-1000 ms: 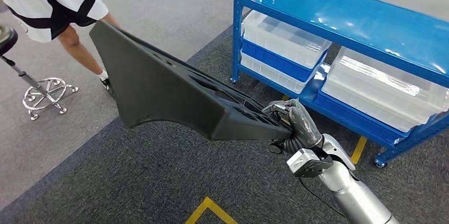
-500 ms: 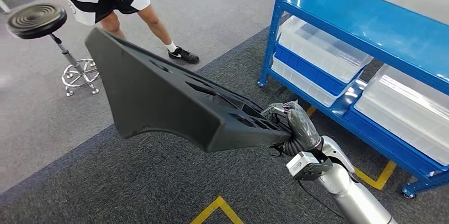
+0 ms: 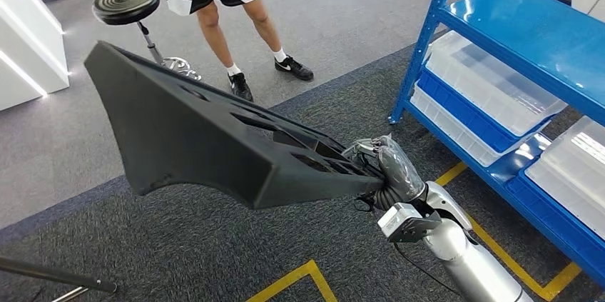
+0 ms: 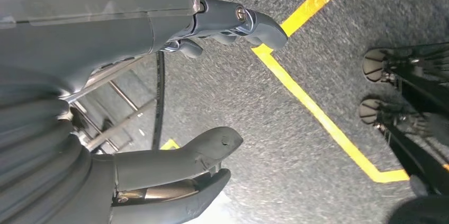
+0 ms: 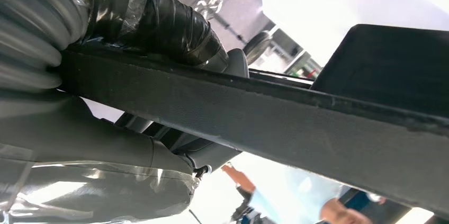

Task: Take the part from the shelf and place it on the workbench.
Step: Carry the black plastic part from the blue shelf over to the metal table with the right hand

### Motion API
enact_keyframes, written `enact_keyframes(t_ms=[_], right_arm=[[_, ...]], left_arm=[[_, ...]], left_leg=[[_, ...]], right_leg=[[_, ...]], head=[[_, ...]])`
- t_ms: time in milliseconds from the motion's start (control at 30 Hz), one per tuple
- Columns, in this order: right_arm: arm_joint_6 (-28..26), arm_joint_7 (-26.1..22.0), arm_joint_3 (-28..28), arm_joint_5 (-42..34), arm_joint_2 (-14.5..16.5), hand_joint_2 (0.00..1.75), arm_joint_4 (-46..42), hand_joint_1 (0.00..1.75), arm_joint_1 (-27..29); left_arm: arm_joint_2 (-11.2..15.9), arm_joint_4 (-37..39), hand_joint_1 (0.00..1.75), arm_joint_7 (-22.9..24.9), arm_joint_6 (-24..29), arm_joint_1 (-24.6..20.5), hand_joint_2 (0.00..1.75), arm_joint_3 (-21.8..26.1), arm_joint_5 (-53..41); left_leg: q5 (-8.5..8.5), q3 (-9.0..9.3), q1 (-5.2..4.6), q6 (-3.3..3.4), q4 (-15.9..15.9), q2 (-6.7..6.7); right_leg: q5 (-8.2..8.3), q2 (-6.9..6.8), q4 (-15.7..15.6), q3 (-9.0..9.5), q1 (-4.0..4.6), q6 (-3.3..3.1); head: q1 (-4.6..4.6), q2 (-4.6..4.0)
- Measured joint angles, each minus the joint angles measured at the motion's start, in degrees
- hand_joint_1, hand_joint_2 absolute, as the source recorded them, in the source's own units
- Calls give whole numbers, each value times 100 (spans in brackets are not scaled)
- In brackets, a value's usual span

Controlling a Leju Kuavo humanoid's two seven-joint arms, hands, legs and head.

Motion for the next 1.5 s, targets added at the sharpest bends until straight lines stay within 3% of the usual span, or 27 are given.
enact_keyframes(t_ms=[67,133,167,233,300,367,400,433,500,567,600,667,733,800,867,900,967,1033,1100,1167,1200,1267,1300,1367,1400,1433,1500], right_arm=[[-24,22,1,-20,1,175,-18,175,-30],[-45,38,1,-54,1,175,-34,175,-50],[-50,45,1,-70,1,175,-47,175,-59],[-56,51,-1,-93,-20,175,-73,175,-79],[-66,53,-2,-102,-62,175,-83,175,-70],[-80,57,-3,-103,-131,175,-87,175,-15],[-92,61,-8,-102,-177,175,-95,175,17],[-104,63,-21,-101,-227,175,-110,175,46],[-137,65,-77,-100,-322,175,-150,175,88],[-165,63,-142,-101,-381,175,-182,175,124],[-174,65,-169,-101,-392,175,-192,175,138],[-178,70,-220,-101,-395,175,-210,175,143],[-179,73,-263,-104,-396,175,-230,175,133],[-178,77,-296,-111,-399,175,-242,175,133],[-176,92,-317,-114,-402,175,-242,175,135],[-175,101,-322,-114,-402,175,-242,175,136],[-174,113,-334,-114,-402,175,-242,175,132],[-176,118,-361,-114,-404,175,-242,175,125],[-172,125,-381,-113,-405,175,-242,175,118],[-168,134,-384,-109,-405,175,-244,175,110],[-167,139,-384,-107,-405,175,-246,175,103],[-166,144,-385,-102,-407,175,-250,175,89],[-166,148,-386,-101,-410,175,-248,175,89],[-165,155,-386,-101,-413,175,-238,175,102],[-164,160,-386,-100,-414,175,-231,175,109],[-162,162,-386,-100,-414,175,-227,175,111],[-121,161,-386,-99,-415,175,-224,175,100]], left_arm=[[20,0,0,1,4,2,175,11,13],[7,0,0,6,14,8,175,31,34],[-10,0,0,12,19,8,175,44,46],[-45,0,0,34,20,-7,175,86,62],[-67,0,0,65,24,-34,175,147,95],[-79,0,0,89,33,-29,175,221,145],[-85,0,0,98,41,-6,175,265,171],[-88,0,0,105,50,26,175,312,199],[-89,0,0,122,72,92,175,401,256],[-86,0,0,160,98,126,175,488,304],[-90,0,0,185,112,143,175,530,326],[-116,0,0,214,128,201,175,611,356],[-139,0,0,233,134,237,175,677,367],[-152,0,0,250,139,216,175,727,375],[-166,0,0,265,142,196,175,767,381],[-175,0,0,276,143,196,175,788,381],[-181,0,0,292,145,208,175,823,380],[-175,0,0,294,144,204,175,846,372],[-170,0,0,296,156,201,175,860,364],[-171,0,0,306,178,219,175,869,362],[-176,0,0,311,186,230,175,872,362],[-185,0,0,317,196,220,175,875,361],[-193,0,0,318,199,204,175,877,360],[-205,0,0,315,198,170,175,881,351],[-211,0,0,310,192,166,175,884,340],[-213,0,0,303,181,167,175,886,322],[-210,0,0,259,150,167,175,888,229]], left_leg=[[12,69,-46,64,-173,63],[52,38,-58,121,-195,-70],[75,48,-41,153,-230,-125],[125,92,-1,217,-309,-225],[145,108,18,247,-333,-326],[140,107,22,251,-327,-458],[133,109,29,243,-316,-539],[120,109,41,226,-293,-626],[64,69,66,154,-194,-794],[23,-37,84,70,-68,-958],[28,-87,97,31,-43,-1038],[53,-143,128,-25,-38,-1127],[-57,-248,108,-59,169,-878],[-356,-533,82,-71,788,-516],[-589,-839,83,-59,1426,-393],[-581,-881,80,-41,1524,-374],[-292,-631,52,27,1074,-309],[-44,-242,-32,111,327,-38],[-4,-99,-113,167,-10,109],[30,-95,-129,216,-73,-33],[59,-70,-121,244,-127,-108],[126,-7,-91,309,-224,-250],[144,-2,-87,326,-242,-321],[152,-5,-88,347,-234,-477],[149,-5,-90,347,-224,-565],[144,-4,-90,344,-211,-656],[123,-6,-85,323,-169,-829]], right_leg=[[-7,-87,-1,4,21,35],[-4,-183,-21,24,22,80],[-19,-164,-22,36,19,108],[-201,169,203,-48,1,157],[-553,536,851,-354,-23,178],[-722,601,1436,-661,-47,205],[-638,606,1468,-701,-72,225],[-452,622,1290,-643,-106,250],[-69,839,639,-385,-193,308],[26,1073,286,-256,-234,312],[-14,1098,277,-259,-220,285],[-11,937,266,-260,-200,206],[-1,765,235,-224,-191,121],[-5,590,212,-194,-152,63],[-19,413,209,-185,-101,35],[-26,328,209,-180,-79,23],[-42,174,208,-160,-45,11],[-64,34,203,-133,-20,22],[-77,-95,185,-111,-4,61],[-84,-207,149,-76,-6,119],[-117,-149,169,-62,-17,148],[-337,188,485,-176,-36,184],[-506,395,803,-322,-44,186],[-752,574,1452,-664,-45,187],[-735,597,1591,-758,-48,190],[-607,609,1529,-759,-53,190],[-176,729,906,-523,-67,176]], head=[[2,0],[2,0],[3,-1],[6,-1],[8,0],[9,0],[9,0],[9,0],[11,0],[7,0],[5,0],[6,0],[4,-1],[2,-1],[3,0],[3,0],[3,-1],[3,-1],[3,0],[4,-1],[6,-1],[12,-1],[13,-1],[14,0],[14,0],[14,0],[14,0]])
